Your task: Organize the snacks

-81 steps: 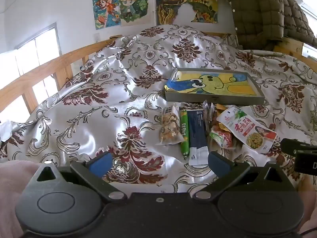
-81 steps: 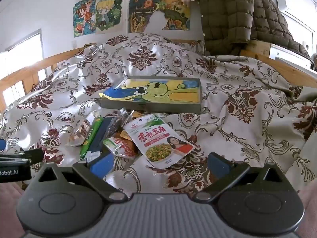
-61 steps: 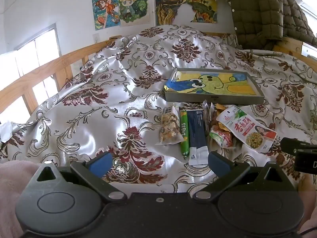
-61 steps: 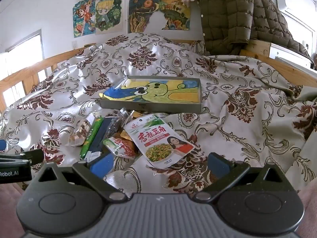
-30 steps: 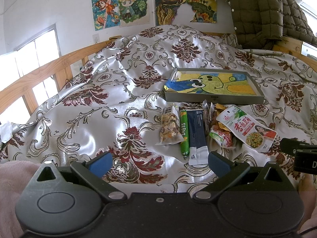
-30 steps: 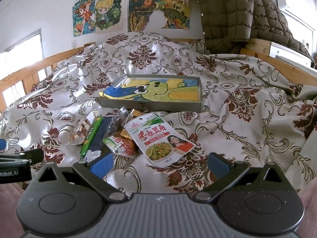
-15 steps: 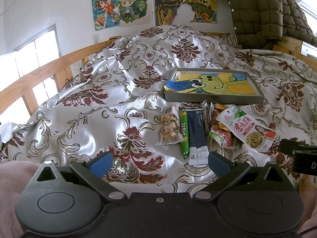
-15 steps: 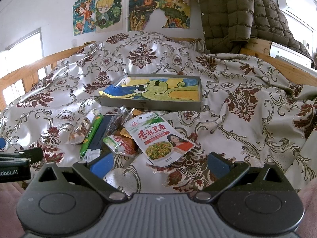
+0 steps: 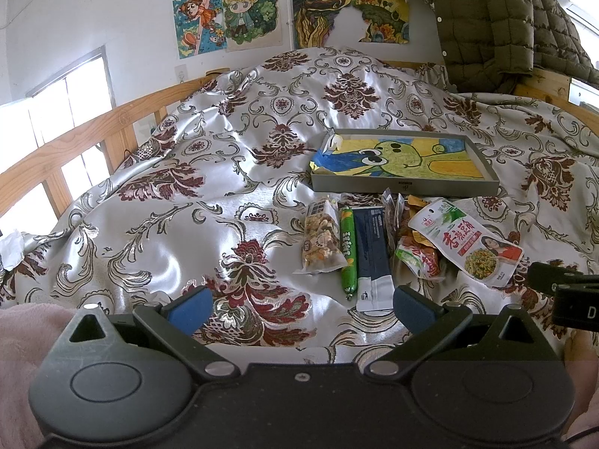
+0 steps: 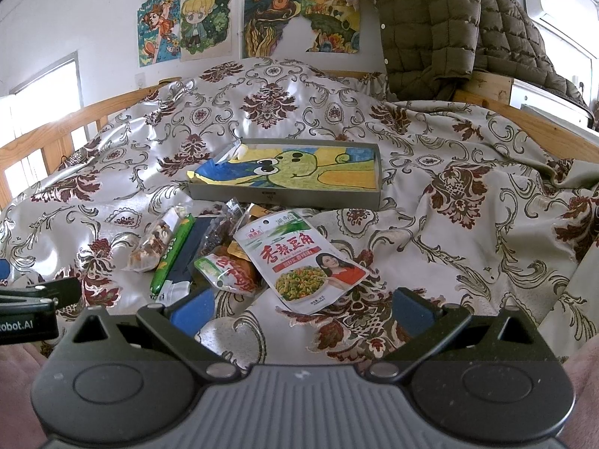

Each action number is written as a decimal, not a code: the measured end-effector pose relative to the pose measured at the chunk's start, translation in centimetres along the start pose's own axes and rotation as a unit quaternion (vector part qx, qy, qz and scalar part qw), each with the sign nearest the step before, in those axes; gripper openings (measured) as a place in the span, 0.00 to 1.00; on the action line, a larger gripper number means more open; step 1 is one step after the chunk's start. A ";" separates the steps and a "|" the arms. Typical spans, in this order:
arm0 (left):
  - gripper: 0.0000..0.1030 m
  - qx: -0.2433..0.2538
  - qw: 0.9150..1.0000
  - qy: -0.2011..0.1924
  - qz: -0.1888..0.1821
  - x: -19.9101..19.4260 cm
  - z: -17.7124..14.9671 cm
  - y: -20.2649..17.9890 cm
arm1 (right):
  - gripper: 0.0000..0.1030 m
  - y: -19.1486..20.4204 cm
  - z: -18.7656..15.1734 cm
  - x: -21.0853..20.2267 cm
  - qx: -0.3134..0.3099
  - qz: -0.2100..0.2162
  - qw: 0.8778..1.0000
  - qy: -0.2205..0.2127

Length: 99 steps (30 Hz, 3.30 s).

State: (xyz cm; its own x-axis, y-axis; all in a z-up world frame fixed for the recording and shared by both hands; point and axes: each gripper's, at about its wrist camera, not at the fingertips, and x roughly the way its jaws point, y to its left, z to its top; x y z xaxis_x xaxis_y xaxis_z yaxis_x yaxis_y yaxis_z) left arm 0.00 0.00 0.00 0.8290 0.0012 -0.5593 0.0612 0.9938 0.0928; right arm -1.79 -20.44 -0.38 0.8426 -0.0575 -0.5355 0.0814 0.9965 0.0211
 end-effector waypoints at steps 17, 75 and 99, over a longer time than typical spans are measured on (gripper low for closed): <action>0.99 0.000 1.000 0.000 0.000 0.0 0.0 0.0 | 1.00 0.0 0.0 0.0 0.000 0.000 1.000 0.000; 0.99 0.018 0.948 0.028 -0.316 20.7 10.6 -4.7 | 1.00 2.6 2.4 19.1 -0.277 0.055 0.953 0.112; 0.68 -0.019 0.923 0.120 -0.366 25.9 9.0 -7.9 | 0.54 -4.7 7.8 17.2 -0.097 0.035 0.990 0.096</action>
State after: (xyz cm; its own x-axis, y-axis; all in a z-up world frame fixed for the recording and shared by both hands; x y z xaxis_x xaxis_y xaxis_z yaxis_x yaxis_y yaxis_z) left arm 26.01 -8.87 -7.77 0.4261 -0.6515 -0.6276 0.5330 0.7414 -0.4077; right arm 16.47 -26.58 -3.14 0.7247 0.0058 -0.6891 -0.0923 0.9918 -0.0887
